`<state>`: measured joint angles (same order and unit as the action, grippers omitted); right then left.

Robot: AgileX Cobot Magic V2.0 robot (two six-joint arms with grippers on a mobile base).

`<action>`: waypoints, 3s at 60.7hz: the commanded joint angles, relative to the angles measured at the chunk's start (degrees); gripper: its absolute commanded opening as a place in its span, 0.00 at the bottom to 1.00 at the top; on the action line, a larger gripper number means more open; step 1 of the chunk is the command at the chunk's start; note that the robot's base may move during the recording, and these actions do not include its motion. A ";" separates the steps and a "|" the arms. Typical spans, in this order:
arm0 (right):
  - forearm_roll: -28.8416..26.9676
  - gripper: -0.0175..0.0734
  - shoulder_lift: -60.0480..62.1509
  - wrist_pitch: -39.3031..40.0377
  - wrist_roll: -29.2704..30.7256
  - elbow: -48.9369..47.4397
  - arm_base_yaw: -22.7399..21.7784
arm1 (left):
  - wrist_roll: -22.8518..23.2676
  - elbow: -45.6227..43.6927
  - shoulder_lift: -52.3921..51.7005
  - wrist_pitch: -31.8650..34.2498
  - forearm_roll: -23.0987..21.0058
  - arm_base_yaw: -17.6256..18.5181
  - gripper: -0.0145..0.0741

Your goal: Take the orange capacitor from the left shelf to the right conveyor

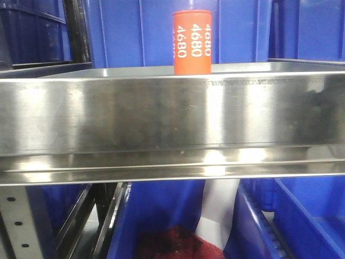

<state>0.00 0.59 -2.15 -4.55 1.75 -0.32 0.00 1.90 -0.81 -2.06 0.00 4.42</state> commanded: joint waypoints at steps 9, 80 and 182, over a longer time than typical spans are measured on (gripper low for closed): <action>0.00 0.25 1.15 5.25 0.08 0.17 -0.19 | 0.00 -0.45 0.58 4.71 0.00 0.32 0.05; 10.62 0.31 -34.99 -19.42 -10.52 -53.93 23.55 | 0.00 -0.45 0.58 4.71 0.00 0.32 0.05; 7.41 0.24 -75.00 2.15 -10.03 -57.61 36.53 | 0.00 -0.45 0.58 4.71 0.00 0.32 0.05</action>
<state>7.29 -80.02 -2.70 -15.05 -53.61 35.61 0.00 1.90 -0.81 -2.06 0.00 4.42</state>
